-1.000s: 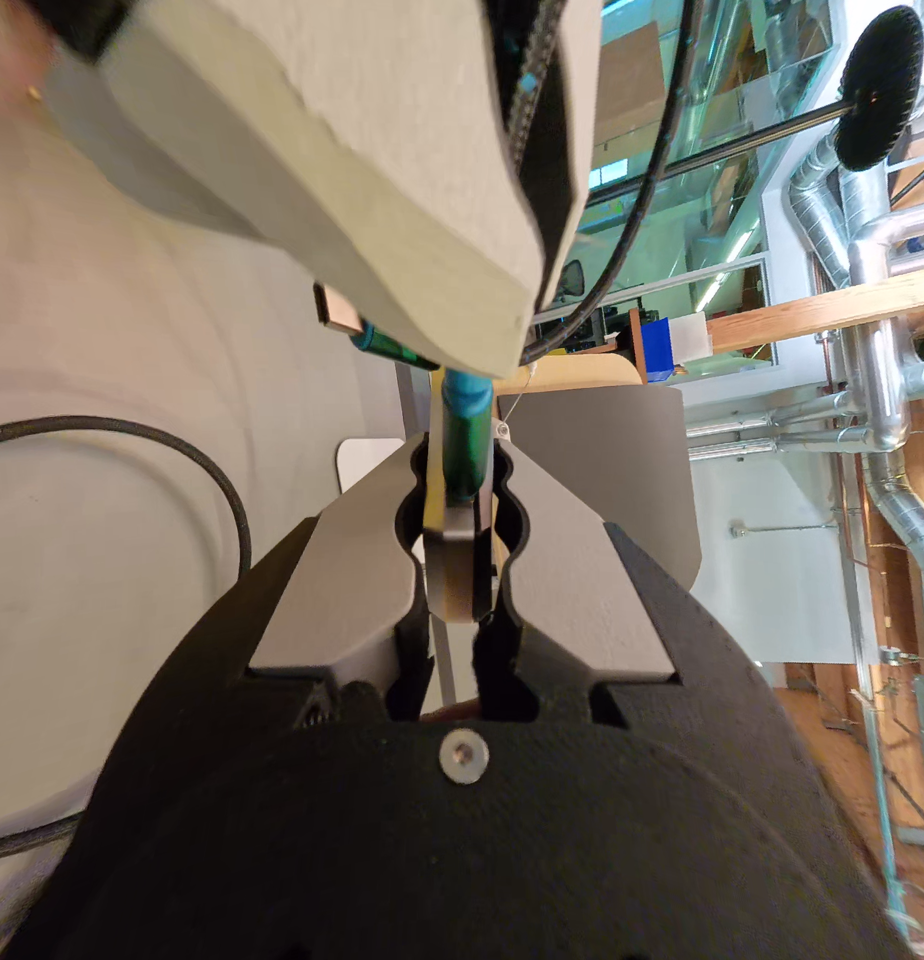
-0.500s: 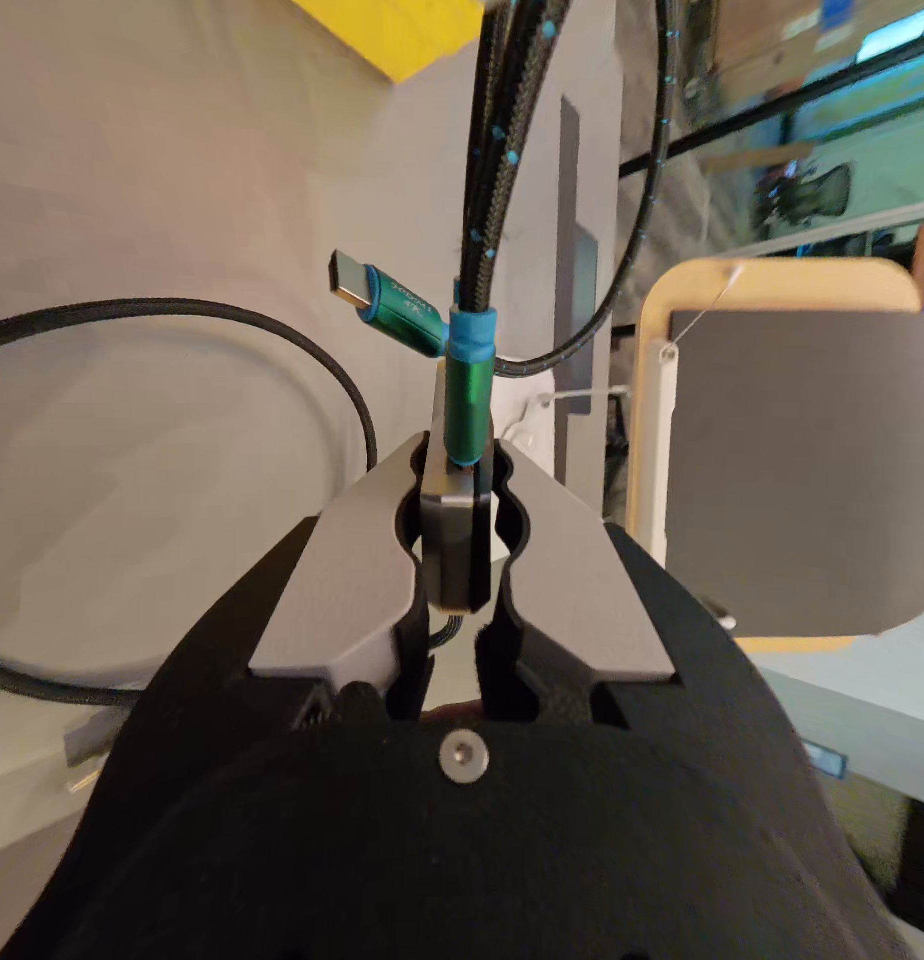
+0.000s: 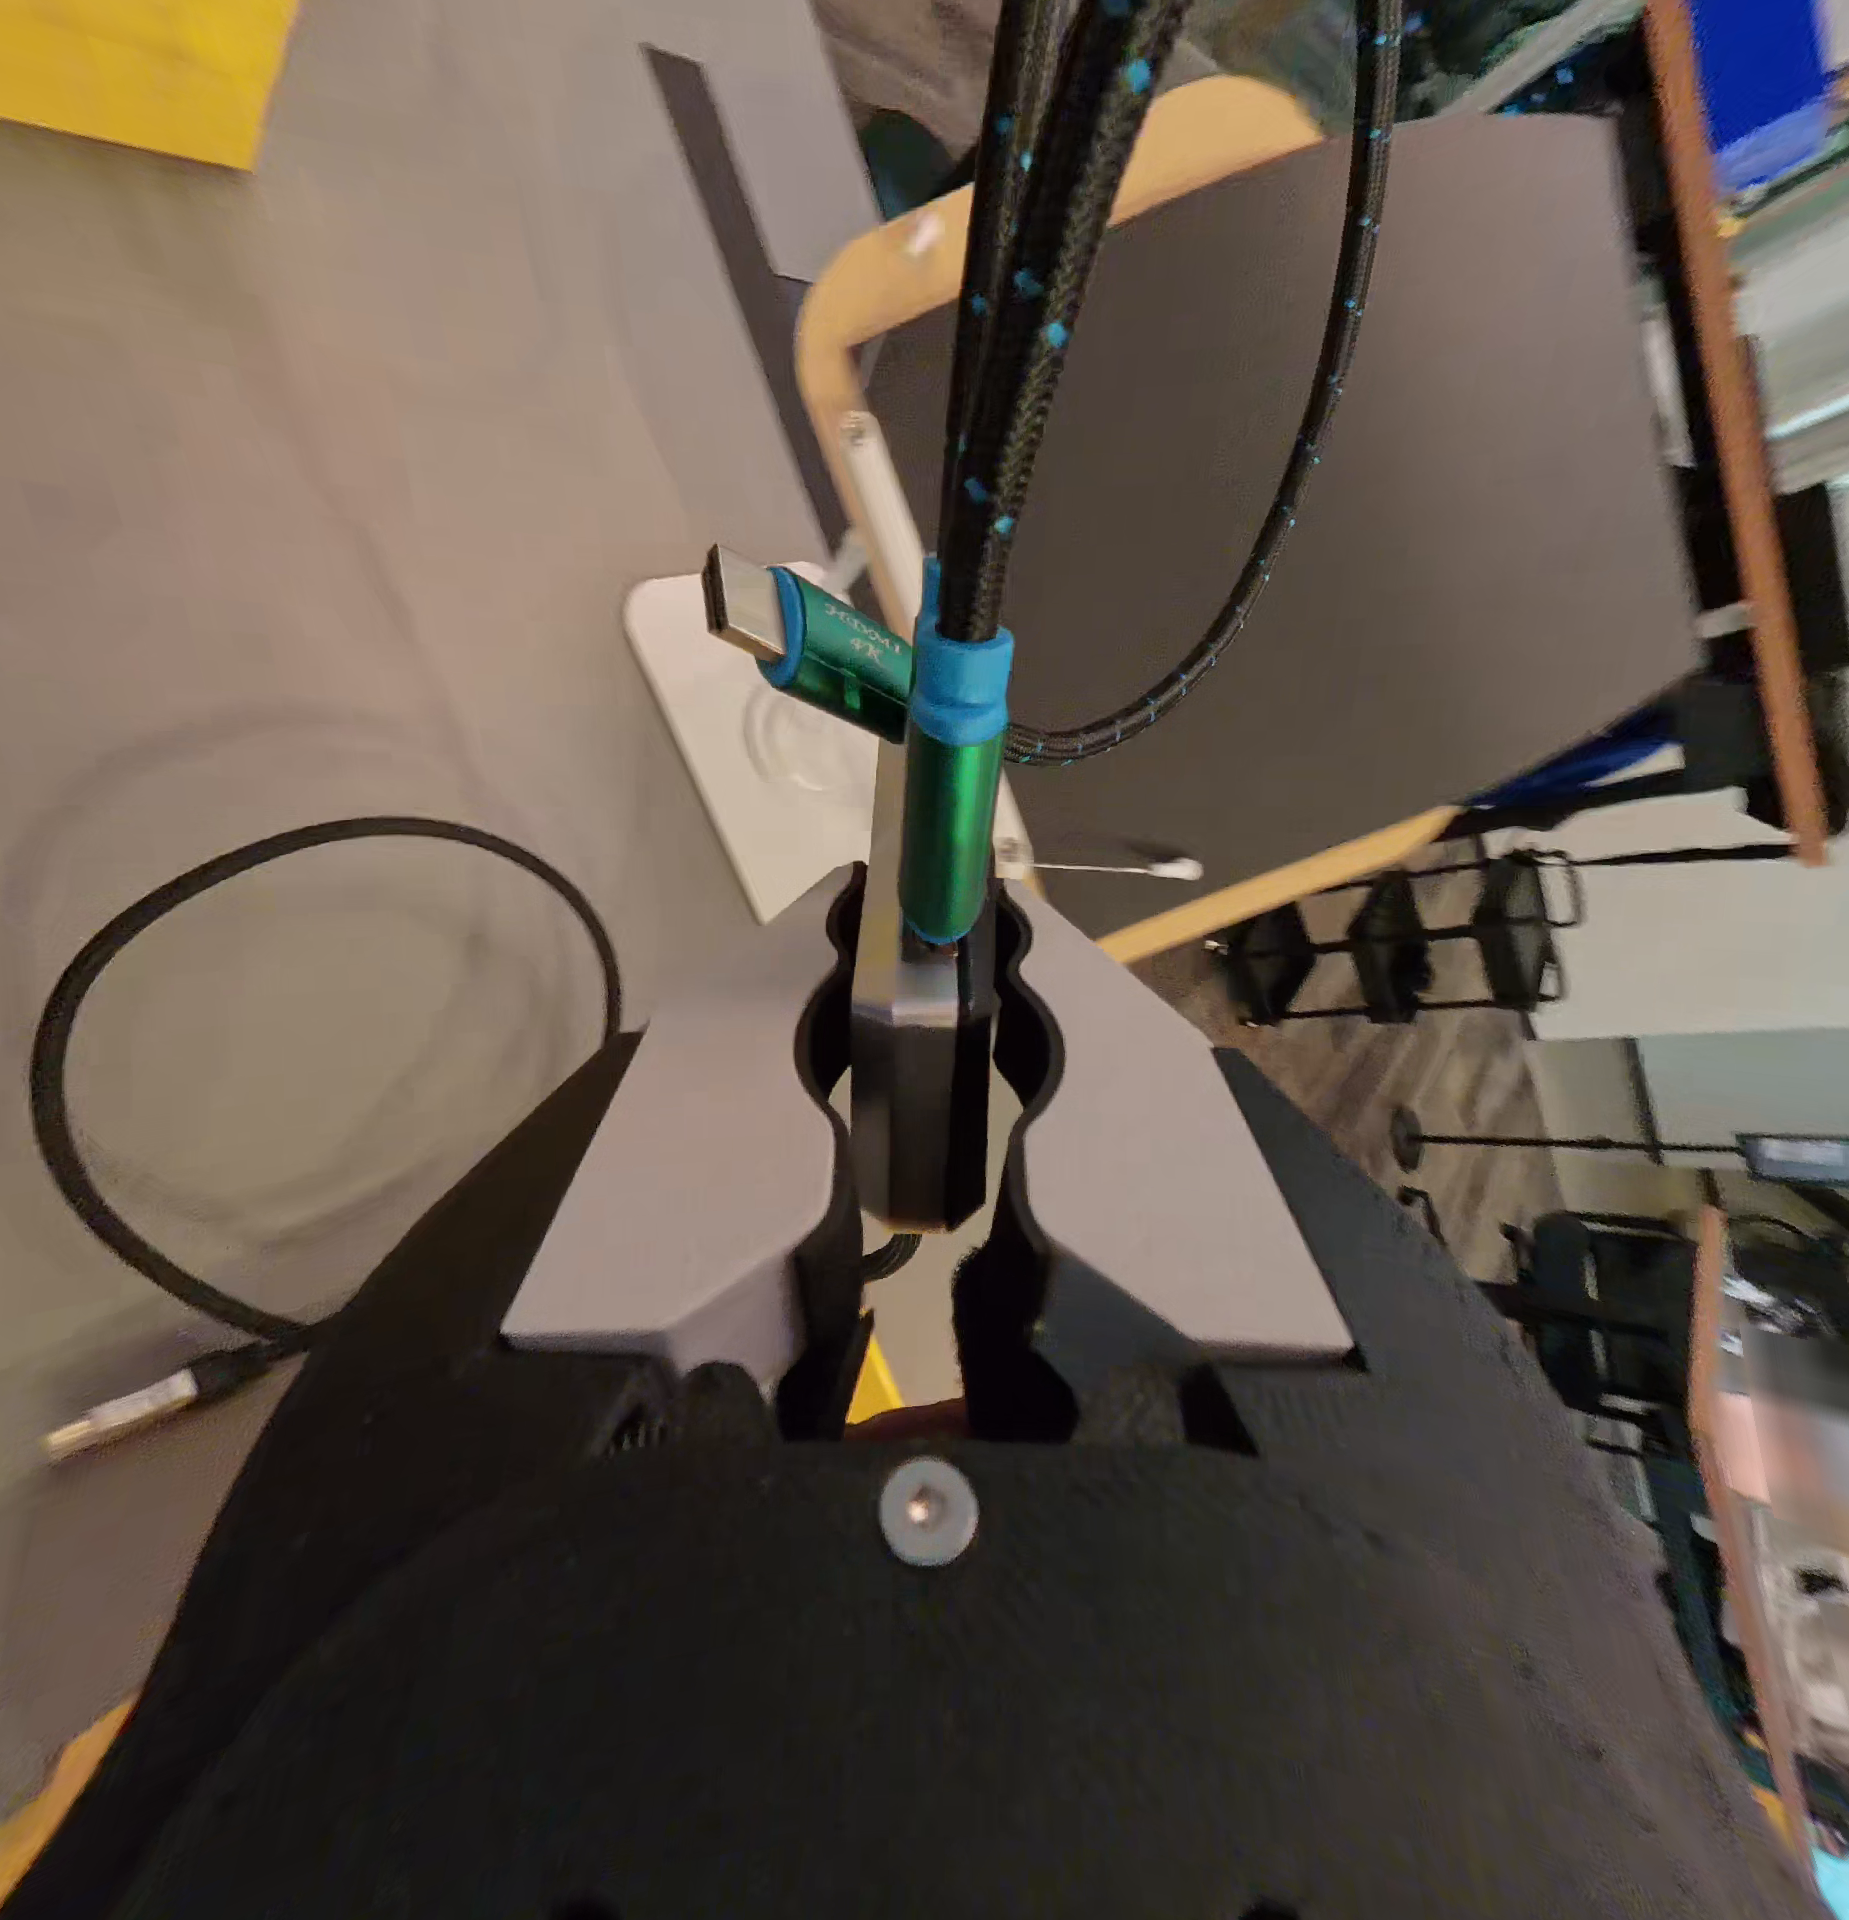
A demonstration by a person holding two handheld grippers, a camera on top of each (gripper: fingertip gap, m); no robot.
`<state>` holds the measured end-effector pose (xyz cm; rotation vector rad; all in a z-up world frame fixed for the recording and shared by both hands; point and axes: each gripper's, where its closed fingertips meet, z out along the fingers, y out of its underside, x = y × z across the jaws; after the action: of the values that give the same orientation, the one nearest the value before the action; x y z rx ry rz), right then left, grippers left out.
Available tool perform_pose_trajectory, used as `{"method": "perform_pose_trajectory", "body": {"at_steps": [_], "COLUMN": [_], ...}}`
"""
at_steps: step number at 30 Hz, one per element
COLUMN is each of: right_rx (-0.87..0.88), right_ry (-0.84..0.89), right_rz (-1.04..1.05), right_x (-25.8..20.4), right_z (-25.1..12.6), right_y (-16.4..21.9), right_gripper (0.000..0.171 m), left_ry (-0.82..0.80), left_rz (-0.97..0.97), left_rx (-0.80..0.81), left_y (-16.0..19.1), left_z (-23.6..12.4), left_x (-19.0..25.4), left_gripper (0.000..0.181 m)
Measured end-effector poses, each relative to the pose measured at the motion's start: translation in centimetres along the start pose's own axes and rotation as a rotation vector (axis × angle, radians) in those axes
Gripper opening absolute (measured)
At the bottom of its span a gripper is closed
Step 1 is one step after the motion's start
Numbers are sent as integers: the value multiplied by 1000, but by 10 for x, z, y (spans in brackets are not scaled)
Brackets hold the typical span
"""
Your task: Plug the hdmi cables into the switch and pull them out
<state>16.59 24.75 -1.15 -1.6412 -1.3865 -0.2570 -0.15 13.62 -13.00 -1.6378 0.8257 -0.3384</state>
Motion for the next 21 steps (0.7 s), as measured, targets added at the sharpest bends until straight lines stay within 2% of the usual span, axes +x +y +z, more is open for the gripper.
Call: {"method": "perform_pose_trajectory", "body": {"at_steps": [6,13,21], "right_rx": [32,105,136], "right_ry": [173,496,749], "right_rz": [44,88,123], "right_x": [97,222,308], "right_z": [-71,-178,-289], "right_y": [-17,-39,-51], "right_gripper": [20,20,20], "left_ry": [23,36,44], "left_rz": [13,35,37], "left_rx": [-48,-91,-118], "left_y": [18,35,47], "left_z": [10,17,21], "left_x": [9,16,19], "left_gripper": [27,26,27]}}
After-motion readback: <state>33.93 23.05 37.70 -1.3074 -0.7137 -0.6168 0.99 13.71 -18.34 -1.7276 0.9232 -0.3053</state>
